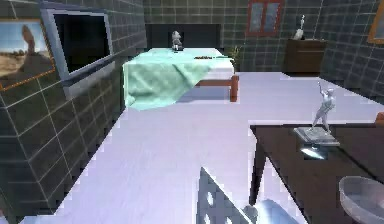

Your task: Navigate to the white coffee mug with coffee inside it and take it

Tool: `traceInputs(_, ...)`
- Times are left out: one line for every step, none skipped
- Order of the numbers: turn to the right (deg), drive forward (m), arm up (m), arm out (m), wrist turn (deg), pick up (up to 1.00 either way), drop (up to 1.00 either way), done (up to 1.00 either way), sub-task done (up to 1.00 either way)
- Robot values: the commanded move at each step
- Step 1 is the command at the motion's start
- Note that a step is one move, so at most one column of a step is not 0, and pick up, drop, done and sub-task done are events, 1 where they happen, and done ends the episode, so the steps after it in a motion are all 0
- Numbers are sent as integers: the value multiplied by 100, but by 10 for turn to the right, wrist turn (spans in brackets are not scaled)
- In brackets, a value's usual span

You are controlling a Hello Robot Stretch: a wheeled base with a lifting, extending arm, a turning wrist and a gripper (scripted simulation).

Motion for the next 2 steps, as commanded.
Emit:
traceInputs(-450, 0, 0, 0, 0, 0, 0, 0, 0)
traceInputs(-210, 0, 0, 0, 0, 0, 0, 0, 0)
